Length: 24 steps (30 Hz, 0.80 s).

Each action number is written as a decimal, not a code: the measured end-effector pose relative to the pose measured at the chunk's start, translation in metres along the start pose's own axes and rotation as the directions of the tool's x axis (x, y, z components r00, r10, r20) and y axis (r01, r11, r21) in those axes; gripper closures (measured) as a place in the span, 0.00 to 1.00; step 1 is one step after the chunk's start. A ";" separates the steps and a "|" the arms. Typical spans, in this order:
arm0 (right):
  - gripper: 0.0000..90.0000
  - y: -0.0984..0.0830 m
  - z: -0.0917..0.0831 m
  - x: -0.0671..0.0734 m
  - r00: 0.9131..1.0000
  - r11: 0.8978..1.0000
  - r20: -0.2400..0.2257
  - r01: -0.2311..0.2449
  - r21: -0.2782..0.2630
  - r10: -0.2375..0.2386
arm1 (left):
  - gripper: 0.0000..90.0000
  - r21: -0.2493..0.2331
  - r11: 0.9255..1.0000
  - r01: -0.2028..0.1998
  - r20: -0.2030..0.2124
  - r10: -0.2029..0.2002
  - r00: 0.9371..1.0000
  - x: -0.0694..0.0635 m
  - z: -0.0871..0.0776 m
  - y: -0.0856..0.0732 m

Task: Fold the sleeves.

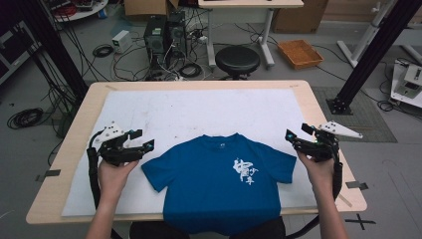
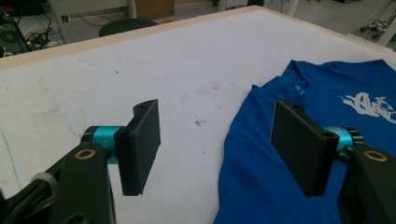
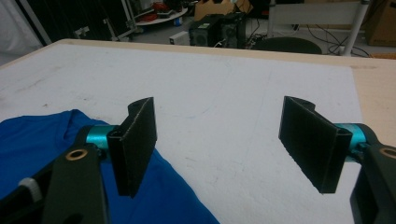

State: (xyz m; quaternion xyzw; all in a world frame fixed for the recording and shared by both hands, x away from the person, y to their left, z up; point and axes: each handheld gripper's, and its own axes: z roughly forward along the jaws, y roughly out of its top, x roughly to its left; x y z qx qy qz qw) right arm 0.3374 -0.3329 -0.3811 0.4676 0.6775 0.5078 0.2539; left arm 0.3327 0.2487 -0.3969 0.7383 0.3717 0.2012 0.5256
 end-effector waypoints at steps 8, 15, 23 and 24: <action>0.26 0.000 0.000 0.000 1.000 1.000 0.015 -0.003 -0.003 0.003 | 0.32 0.007 1.000 0.021 -0.033 -0.021 0.999 0.003 -0.009 -0.008; 0.26 0.001 0.000 -0.001 1.000 1.000 0.009 -0.013 -0.004 0.013 | 0.32 0.026 0.999 0.021 -0.023 -0.020 1.000 0.005 -0.014 -0.011; 0.26 0.002 0.001 0.001 1.000 1.000 0.005 -0.004 0.000 0.004 | 0.32 0.054 0.998 0.031 -0.022 -0.030 0.999 0.004 -0.021 -0.018; 0.26 0.002 0.002 0.001 1.000 1.000 0.004 -0.006 0.001 0.006 | 0.32 0.067 0.997 0.036 -0.022 -0.034 0.999 0.006 -0.025 -0.022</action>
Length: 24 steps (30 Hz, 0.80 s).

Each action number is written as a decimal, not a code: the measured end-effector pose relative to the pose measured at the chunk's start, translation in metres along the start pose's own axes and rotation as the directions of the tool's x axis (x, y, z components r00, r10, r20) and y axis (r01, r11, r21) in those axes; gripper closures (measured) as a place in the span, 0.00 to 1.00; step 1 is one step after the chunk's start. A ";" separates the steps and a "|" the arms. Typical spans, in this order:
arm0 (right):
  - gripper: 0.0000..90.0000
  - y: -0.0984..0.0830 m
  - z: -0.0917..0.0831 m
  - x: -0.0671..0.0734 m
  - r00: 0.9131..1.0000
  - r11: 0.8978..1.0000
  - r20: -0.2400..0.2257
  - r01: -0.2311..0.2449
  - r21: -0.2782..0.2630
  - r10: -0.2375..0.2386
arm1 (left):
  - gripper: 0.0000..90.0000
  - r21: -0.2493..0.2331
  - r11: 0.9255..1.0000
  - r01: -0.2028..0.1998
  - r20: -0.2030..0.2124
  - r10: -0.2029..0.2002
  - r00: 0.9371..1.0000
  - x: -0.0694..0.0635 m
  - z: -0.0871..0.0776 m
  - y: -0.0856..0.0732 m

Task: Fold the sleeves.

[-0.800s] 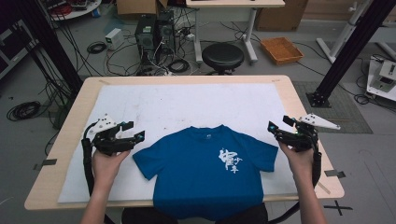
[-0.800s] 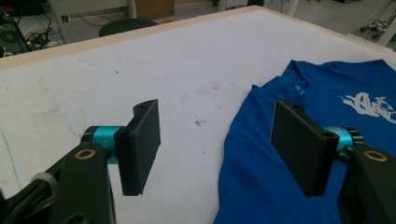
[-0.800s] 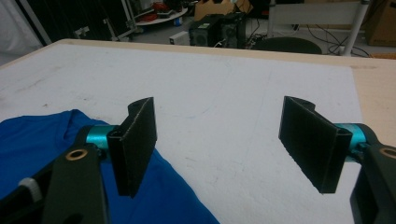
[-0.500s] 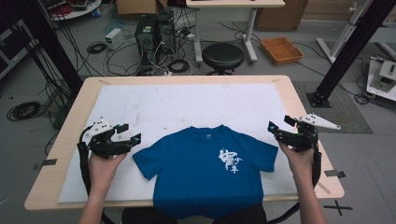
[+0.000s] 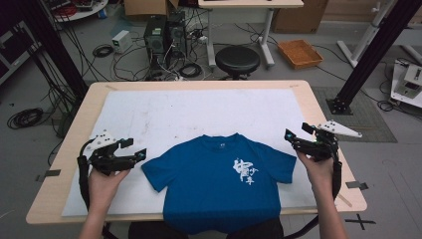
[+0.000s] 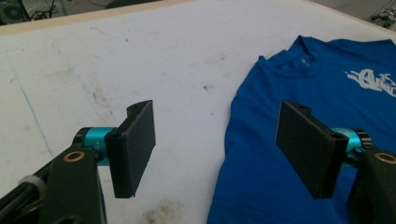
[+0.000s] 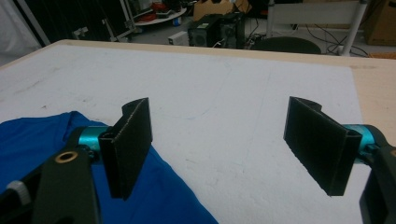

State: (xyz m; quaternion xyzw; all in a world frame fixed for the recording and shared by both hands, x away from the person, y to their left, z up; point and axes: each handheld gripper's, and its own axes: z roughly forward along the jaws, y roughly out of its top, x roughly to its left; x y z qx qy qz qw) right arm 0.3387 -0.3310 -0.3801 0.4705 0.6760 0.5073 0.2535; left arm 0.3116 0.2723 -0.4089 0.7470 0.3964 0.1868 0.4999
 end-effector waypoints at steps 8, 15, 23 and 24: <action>0.27 0.000 0.000 0.000 1.000 1.000 0.003 0.000 -0.003 0.000 | 0.44 0.022 0.996 0.085 0.041 -0.086 0.995 0.011 -0.012 -0.017; 0.27 0.000 0.002 0.002 1.000 1.000 0.003 0.006 0.000 -0.006 | 0.55 0.106 0.987 0.121 0.070 -0.129 0.989 0.012 -0.002 -0.026; 0.28 0.000 0.000 0.002 1.000 1.000 -0.003 0.011 -0.006 -0.011 | 0.64 0.194 0.974 0.114 0.065 -0.128 0.990 0.005 0.016 -0.030; 0.28 0.000 0.000 0.002 1.000 1.000 -0.003 0.011 -0.006 -0.011 | 0.64 0.201 0.973 0.113 0.059 -0.128 0.990 0.004 0.017 -0.030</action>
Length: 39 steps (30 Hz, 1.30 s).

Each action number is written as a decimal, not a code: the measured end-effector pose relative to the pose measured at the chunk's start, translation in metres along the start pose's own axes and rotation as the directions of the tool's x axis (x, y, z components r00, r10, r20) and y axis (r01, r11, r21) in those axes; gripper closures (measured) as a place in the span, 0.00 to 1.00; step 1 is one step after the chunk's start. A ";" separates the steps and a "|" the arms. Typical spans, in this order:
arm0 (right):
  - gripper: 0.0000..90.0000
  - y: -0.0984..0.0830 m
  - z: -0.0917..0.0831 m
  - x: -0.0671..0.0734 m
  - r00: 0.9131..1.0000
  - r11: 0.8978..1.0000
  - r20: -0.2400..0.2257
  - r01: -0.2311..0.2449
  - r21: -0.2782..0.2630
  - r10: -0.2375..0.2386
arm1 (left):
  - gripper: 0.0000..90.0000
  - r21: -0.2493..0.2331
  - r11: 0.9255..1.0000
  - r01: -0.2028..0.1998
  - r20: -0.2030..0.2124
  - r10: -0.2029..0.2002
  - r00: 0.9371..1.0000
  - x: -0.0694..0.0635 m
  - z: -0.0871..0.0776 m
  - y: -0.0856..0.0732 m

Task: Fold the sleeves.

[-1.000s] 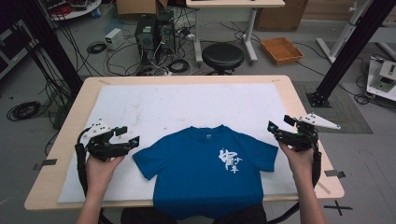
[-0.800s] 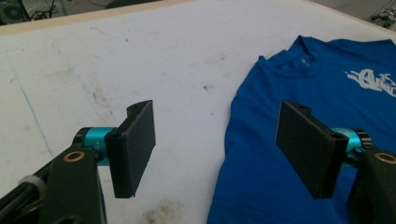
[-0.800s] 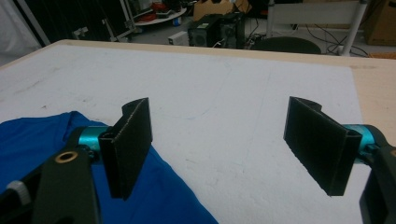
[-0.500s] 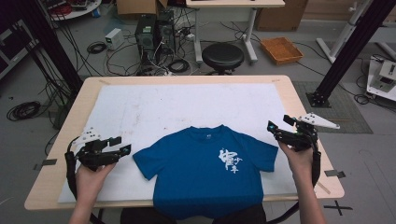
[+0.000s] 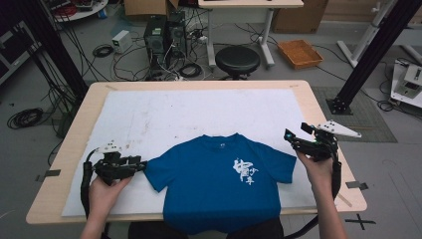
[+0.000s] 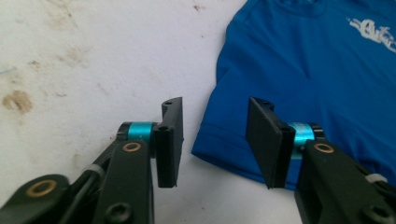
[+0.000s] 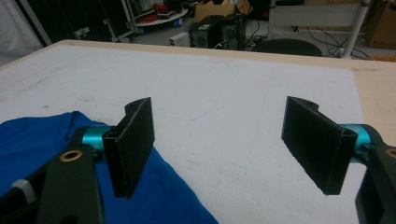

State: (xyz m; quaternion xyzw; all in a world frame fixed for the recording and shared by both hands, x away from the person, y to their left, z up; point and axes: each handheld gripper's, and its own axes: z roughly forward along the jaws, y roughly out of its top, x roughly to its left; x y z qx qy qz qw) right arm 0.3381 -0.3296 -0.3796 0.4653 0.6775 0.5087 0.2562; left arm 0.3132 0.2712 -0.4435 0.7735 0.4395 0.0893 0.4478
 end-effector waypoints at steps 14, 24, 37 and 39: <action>0.30 0.000 -0.001 0.001 1.000 1.000 0.002 0.009 -0.004 -0.009 | 0.95 0.044 0.999 0.002 -0.011 -0.001 1.000 -0.002 0.007 -0.003; 0.30 0.001 -0.002 0.000 1.000 1.000 0.007 0.004 -0.015 -0.003 | 0.97 -0.029 1.000 0.002 0.072 0.000 0.997 -0.025 -0.001 0.017; 0.30 0.003 -0.006 -0.002 1.000 1.000 0.009 0.001 -0.025 0.000 | 0.97 -0.033 0.998 0.060 0.265 -0.049 0.963 -0.091 0.046 0.059; 0.30 0.003 -0.007 -0.002 1.000 1.000 0.009 0.002 -0.027 -0.002 | 0.97 -0.031 0.997 0.064 0.269 -0.053 0.962 -0.095 0.054 0.062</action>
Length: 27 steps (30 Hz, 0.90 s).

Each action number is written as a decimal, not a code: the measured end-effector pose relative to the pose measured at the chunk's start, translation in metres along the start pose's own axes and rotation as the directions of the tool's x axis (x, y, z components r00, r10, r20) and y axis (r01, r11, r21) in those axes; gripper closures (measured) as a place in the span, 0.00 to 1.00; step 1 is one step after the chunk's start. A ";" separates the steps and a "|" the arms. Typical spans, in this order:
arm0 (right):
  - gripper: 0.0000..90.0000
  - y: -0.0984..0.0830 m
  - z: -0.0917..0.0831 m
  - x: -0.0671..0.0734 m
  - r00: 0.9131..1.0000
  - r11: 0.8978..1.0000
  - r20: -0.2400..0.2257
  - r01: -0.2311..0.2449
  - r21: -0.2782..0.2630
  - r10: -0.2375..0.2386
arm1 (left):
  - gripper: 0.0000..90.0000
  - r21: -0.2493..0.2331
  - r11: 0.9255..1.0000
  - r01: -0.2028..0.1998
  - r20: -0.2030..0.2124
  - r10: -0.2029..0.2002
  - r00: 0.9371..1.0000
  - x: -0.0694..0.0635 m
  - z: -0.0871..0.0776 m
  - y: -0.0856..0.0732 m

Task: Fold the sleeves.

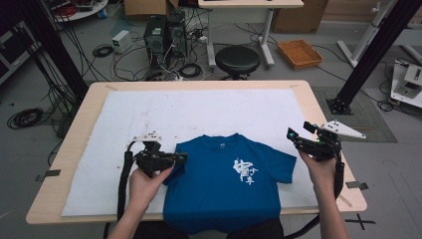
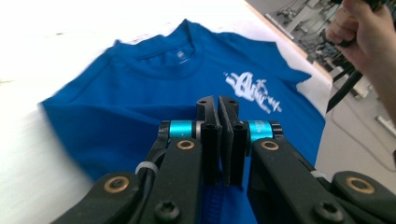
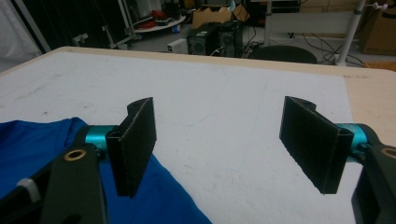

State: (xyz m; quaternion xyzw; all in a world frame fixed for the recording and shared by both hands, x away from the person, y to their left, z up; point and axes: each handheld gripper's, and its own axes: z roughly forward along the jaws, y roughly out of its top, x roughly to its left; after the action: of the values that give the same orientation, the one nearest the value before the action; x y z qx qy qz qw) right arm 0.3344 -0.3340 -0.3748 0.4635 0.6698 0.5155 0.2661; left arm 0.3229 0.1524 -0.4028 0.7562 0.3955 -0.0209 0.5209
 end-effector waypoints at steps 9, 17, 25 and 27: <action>0.30 -0.001 -0.002 -0.002 1.000 1.000 0.007 -0.005 0.003 0.005 | 0.91 -0.001 1.000 -0.017 0.017 0.017 1.000 -0.002 0.037 0.004; 0.32 -0.002 -0.002 -0.004 1.000 1.000 0.021 -0.014 0.008 0.013 | 0.58 -0.088 0.989 -0.116 -0.030 0.114 0.993 -0.003 0.028 0.004; 0.45 -0.014 -0.006 -0.014 0.998 0.997 0.050 -0.050 0.066 0.047 | 0.53 -0.102 0.983 -0.149 -0.141 0.134 0.981 0.017 -0.007 -0.006; 0.48 -0.019 -0.008 -0.017 0.997 0.995 0.050 -0.054 0.083 0.050 | 0.53 -0.124 0.981 -0.146 -0.174 0.123 0.977 0.026 -0.019 -0.009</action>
State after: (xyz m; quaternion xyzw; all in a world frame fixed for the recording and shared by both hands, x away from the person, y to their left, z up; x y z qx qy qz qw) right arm 0.3289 -0.3537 -0.3920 0.5040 0.6720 0.4822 0.2487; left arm 0.3279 0.1840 -0.4120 0.7431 0.3857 0.1046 0.5367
